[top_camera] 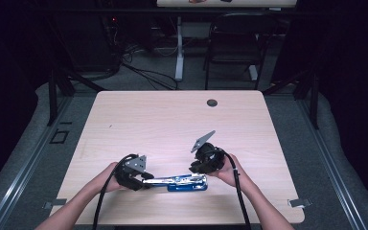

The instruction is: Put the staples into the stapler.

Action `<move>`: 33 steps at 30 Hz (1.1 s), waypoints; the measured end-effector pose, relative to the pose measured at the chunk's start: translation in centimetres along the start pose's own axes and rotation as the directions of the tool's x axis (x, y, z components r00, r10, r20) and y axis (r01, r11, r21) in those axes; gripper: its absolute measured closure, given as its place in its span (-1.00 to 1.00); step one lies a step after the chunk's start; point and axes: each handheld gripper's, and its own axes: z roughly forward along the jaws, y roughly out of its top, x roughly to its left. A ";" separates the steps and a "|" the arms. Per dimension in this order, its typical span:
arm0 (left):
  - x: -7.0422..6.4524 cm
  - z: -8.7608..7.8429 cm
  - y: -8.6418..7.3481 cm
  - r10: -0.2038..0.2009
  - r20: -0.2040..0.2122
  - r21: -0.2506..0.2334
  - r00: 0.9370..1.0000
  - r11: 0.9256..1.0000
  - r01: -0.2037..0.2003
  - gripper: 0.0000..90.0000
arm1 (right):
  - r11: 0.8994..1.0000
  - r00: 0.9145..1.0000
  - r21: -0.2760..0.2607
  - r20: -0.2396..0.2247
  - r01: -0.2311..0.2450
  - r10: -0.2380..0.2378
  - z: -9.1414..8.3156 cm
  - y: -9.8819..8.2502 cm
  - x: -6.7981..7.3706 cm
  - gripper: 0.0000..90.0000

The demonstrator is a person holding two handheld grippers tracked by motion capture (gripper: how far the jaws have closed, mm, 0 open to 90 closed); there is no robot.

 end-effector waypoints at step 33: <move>0.5 0.1 0.1 -0.007 0.015 0.007 1.000 1.000 0.007 0.42 | 0.986 0.983 0.003 -0.084 0.165 -0.164 1.3 -1.2 0.2 0.75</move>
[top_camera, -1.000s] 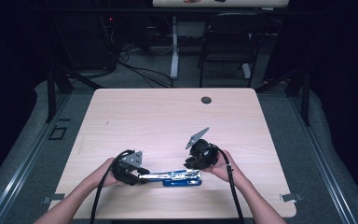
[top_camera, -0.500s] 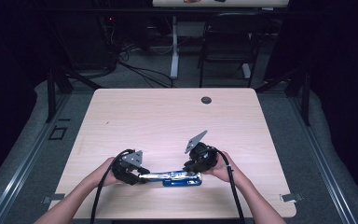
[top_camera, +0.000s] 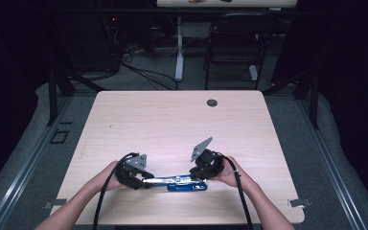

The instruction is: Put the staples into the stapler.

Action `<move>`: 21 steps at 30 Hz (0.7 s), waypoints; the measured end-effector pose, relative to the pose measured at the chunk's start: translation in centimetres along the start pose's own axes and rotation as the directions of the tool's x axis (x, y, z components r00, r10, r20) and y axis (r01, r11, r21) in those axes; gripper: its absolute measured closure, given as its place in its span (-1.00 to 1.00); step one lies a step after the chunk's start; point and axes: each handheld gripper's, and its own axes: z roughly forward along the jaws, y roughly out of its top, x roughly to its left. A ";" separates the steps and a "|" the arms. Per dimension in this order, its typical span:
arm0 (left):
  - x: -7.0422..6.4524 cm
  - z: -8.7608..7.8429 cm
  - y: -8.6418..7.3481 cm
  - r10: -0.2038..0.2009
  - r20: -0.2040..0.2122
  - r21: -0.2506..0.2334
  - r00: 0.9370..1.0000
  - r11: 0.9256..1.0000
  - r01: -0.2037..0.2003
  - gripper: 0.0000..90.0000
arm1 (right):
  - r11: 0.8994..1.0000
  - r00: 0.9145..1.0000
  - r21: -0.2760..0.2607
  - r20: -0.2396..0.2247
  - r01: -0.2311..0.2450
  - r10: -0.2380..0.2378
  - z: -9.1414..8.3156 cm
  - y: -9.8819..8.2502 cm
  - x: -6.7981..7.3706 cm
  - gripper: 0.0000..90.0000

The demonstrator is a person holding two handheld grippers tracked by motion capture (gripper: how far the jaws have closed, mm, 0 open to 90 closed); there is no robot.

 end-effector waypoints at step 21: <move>-0.1 0.3 0.0 -0.010 0.002 -0.017 1.000 1.000 0.010 0.41 | 0.996 0.996 -0.029 -0.025 0.088 -0.088 -0.1 -0.5 -0.2 0.75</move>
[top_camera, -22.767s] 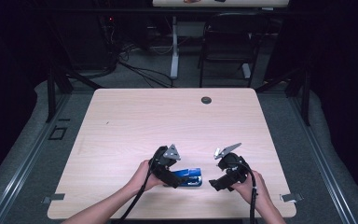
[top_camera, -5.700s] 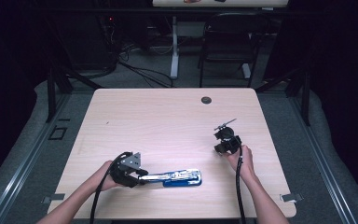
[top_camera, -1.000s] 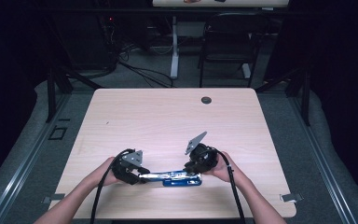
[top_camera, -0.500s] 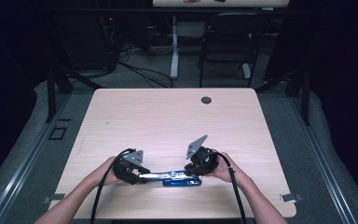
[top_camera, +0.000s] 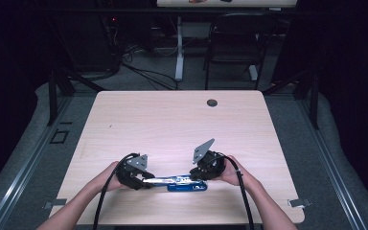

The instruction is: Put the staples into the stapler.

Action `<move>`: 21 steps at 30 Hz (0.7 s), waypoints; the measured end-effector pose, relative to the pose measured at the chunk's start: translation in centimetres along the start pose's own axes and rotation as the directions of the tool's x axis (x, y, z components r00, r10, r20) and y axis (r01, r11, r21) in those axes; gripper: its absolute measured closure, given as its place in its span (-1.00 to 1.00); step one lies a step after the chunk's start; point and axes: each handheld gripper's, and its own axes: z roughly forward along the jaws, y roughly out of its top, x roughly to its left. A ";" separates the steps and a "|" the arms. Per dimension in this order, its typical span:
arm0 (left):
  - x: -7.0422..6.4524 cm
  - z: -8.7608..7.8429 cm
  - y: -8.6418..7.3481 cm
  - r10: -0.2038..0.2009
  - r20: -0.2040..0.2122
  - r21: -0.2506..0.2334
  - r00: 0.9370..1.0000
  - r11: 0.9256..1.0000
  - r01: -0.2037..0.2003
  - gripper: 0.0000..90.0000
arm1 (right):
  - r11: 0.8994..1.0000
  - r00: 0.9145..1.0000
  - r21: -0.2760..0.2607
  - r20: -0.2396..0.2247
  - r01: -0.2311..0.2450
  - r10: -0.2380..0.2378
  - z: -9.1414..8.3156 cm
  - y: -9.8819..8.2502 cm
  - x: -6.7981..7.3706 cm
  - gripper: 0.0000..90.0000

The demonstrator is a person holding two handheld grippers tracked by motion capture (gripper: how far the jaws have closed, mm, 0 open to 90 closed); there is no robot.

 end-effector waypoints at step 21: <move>0.0 0.0 0.0 0.000 0.003 0.004 1.000 1.000 0.000 0.41 | 0.999 0.999 -0.010 -0.008 0.043 -0.043 -1.5 -0.4 -0.1 0.75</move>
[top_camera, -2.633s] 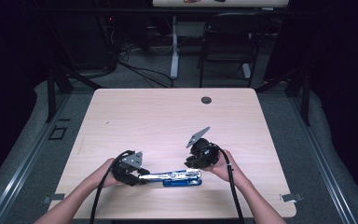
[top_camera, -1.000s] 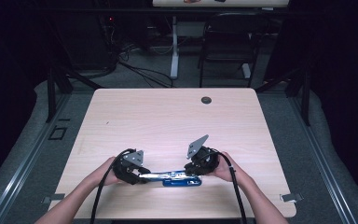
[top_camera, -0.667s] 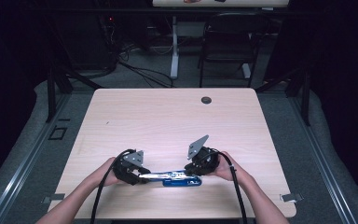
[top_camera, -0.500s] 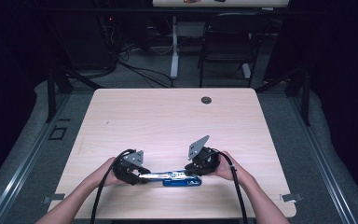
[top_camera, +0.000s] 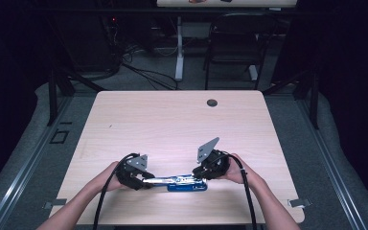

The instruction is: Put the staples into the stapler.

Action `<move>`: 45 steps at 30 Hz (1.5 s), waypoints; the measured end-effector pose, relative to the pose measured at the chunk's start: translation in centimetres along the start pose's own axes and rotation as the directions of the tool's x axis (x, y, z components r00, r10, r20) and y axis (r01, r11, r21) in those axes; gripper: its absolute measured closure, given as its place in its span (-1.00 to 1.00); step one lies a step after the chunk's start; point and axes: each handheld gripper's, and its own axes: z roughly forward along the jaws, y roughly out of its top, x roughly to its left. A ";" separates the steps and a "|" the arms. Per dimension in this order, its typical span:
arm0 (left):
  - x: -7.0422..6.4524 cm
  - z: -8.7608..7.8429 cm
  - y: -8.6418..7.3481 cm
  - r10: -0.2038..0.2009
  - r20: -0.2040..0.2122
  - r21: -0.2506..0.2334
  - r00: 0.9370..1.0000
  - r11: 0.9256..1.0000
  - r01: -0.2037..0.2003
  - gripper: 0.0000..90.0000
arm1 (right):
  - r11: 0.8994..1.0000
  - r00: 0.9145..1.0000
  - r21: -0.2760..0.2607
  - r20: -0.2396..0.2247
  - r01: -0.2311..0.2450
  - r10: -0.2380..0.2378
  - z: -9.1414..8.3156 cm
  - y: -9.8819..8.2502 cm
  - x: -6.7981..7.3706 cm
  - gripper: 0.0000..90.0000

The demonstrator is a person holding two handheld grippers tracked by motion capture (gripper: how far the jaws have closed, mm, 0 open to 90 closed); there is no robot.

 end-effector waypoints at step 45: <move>0.1 0.0 0.1 -0.002 0.012 0.008 1.000 1.000 0.002 0.41 | 0.994 0.995 0.042 0.010 -0.099 0.099 0.6 0.9 -0.3 0.56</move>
